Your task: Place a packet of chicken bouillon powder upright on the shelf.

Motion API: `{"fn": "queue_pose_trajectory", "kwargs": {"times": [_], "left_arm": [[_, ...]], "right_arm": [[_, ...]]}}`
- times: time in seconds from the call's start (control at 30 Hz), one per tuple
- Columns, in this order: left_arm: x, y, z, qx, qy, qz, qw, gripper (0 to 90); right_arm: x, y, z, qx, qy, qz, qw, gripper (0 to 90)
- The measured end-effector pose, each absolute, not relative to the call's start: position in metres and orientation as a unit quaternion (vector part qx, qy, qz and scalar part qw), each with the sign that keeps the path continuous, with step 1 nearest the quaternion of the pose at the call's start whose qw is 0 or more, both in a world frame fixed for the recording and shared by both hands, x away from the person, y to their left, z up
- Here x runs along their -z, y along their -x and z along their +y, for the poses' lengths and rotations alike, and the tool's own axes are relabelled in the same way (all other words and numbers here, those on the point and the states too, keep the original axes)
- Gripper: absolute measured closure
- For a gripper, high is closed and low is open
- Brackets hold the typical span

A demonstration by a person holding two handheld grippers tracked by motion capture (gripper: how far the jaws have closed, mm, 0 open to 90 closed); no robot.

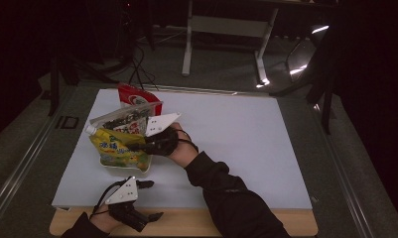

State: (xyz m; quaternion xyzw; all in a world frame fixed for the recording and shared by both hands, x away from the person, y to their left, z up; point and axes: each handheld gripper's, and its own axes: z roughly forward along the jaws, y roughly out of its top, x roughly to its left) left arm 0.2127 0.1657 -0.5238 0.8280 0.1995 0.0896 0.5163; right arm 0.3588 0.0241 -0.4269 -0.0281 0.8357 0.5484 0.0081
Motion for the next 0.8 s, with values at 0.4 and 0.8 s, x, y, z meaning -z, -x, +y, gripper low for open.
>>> {"fn": "queue_pose_trajectory", "kwargs": {"times": [0.4, 0.8], "left_arm": [[0.526, -0.213, 0.165, -0.086, -0.831, 0.200, 0.512, 2.6], [0.526, -0.214, 0.165, -0.083, -0.830, 0.201, 0.513, 2.6]], "right_arm": [[0.446, -0.361, 0.029, -0.535, 0.016, 0.844, -0.011, 89.5], [0.444, -0.364, 0.027, -0.541, 0.007, 0.841, -0.011, 72.6]]}}
